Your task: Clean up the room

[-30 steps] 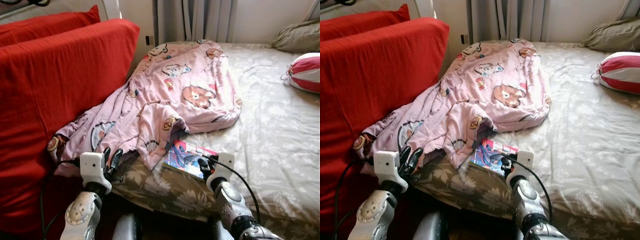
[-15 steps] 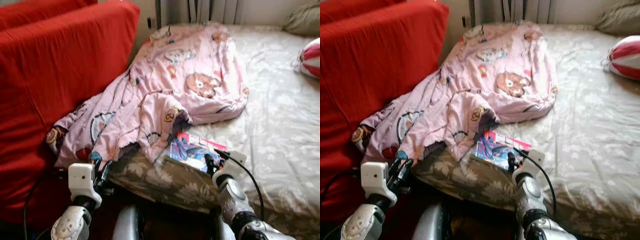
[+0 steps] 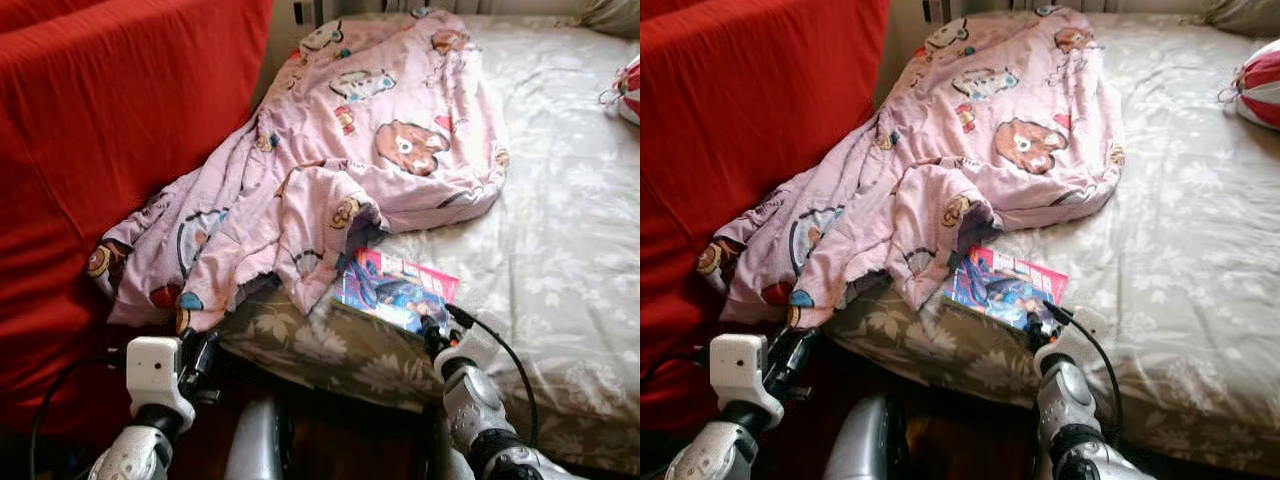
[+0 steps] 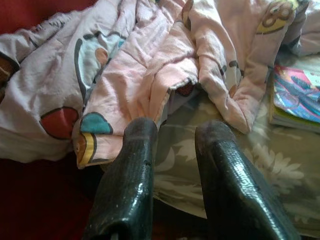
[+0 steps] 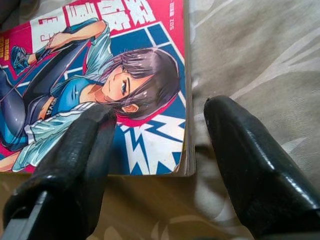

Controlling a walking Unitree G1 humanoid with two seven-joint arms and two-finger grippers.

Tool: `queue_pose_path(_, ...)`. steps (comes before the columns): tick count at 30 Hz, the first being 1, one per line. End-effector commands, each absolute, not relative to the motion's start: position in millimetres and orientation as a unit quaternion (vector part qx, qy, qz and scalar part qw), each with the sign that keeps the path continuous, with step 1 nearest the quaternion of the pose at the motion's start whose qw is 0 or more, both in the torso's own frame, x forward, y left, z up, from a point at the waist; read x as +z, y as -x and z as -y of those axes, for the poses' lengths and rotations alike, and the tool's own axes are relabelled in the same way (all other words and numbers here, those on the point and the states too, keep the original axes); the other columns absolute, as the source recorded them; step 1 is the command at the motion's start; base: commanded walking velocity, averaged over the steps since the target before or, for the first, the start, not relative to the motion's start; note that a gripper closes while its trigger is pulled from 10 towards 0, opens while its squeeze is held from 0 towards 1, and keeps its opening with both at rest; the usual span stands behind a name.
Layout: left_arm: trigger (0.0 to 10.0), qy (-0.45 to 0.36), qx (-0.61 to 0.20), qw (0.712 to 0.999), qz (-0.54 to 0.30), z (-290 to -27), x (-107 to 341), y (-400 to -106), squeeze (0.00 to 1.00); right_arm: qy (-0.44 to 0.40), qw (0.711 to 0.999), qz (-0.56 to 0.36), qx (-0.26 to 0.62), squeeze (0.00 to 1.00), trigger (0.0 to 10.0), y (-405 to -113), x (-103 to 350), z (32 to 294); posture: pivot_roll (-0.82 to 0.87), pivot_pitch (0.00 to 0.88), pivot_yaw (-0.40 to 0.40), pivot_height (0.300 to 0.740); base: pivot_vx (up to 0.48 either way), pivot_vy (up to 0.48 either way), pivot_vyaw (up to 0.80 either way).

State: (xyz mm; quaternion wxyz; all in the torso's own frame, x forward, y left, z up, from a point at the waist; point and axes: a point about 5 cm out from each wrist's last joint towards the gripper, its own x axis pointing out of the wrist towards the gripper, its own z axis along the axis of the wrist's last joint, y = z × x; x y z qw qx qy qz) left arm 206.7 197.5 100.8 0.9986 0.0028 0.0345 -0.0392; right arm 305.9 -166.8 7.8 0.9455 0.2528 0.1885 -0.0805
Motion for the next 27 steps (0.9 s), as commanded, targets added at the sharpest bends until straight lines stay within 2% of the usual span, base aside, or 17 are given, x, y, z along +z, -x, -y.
queue_pose_path(1,10.0,-0.006,-0.032,0.999,-0.037,-204,104,-203,0.0,-0.265,0.938,-0.208,-0.078,0.0,10.0,-300,0,161,0.23,0.177,0.106,0.577,0.0,0.0,0.0)
queue_pose_path(10,10.0,-0.008,-0.037,0.998,-0.042,-203,105,-203,0.0,-0.274,0.939,-0.193,-0.079,0.0,10.0,-305,6,163,0.23,0.179,0.113,0.577,0.0,0.0,0.0)
queue_pose_path(15,10.0,-0.008,-0.036,0.998,-0.042,-203,105,-204,0.0,-0.257,0.952,-0.148,-0.081,0.0,10.0,-311,17,168,0.22,0.172,0.114,0.577,0.0,0.0,0.0)
queue_pose_path(27,10.0,-0.009,-0.036,0.998,-0.04,-203,105,-206,0.0,-0.257,0.958,-0.109,-0.065,0.0,10.0,-314,24,162,0.22,0.17,0.114,0.577,0.0,0.0,0.0)
